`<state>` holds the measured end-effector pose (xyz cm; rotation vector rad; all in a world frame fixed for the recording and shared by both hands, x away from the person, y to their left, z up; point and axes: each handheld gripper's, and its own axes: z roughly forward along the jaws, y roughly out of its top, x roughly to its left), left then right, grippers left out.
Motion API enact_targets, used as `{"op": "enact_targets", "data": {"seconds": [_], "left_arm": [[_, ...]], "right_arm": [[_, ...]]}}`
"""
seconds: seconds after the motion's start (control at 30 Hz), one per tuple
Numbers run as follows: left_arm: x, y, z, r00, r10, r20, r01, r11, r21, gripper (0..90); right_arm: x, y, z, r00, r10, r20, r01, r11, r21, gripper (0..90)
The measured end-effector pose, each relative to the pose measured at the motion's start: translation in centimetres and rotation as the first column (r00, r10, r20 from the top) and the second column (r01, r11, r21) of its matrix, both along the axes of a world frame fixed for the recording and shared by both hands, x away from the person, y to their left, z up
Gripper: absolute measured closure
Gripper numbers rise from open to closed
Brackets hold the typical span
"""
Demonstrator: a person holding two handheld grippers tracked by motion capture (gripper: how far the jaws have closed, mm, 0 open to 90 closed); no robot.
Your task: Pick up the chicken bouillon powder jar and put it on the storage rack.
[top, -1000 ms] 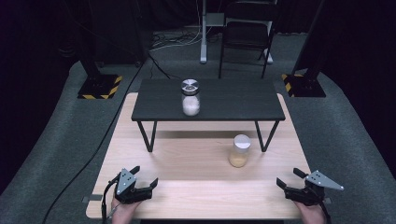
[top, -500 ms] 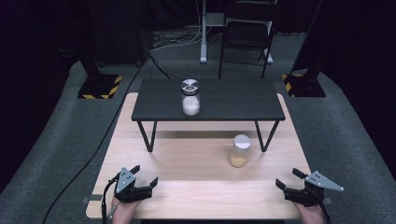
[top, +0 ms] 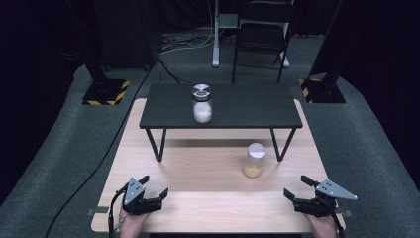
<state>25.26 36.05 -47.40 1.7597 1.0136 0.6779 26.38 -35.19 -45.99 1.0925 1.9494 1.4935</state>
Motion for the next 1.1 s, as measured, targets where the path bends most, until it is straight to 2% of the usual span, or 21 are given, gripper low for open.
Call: {"op": "enact_targets", "data": {"seconds": [0.23, 0.47, 0.73, 1.1], "left_arm": [[0.0, -0.1, 0.0, 1.0000, 0.000, -0.002, 0.000, 1.0000, 0.003, 10.6], [0.0, -0.1, 0.1, 1.0000, -0.001, -0.005, 0.001, 1.0000, 0.002, 10.6], [0.1, -0.1, 0.1, 1.0000, -0.003, -0.006, 0.003, 1.0000, 0.004, 10.6], [0.1, -0.2, 0.1, 1.0000, -0.004, -0.006, 0.004, 1.0000, 0.008, 10.6]], "right_arm": [[1.3, 0.8, 0.8, 0.9991, 0.043, 0.003, -0.043, 0.999, 0.008, 8.6], [3.5, 1.9, 1.5, 0.9968, 0.079, -0.007, -0.079, 0.996, 0.028, 8.6], [6.3, 4.5, 3.0, 0.9930, 0.118, -0.014, -0.118, 0.993, -0.032, 9.0], [9.2, 7.3, 3.4, 0.9895, 0.140, -0.038, -0.142, 0.987, -0.072, 10.9]]}}
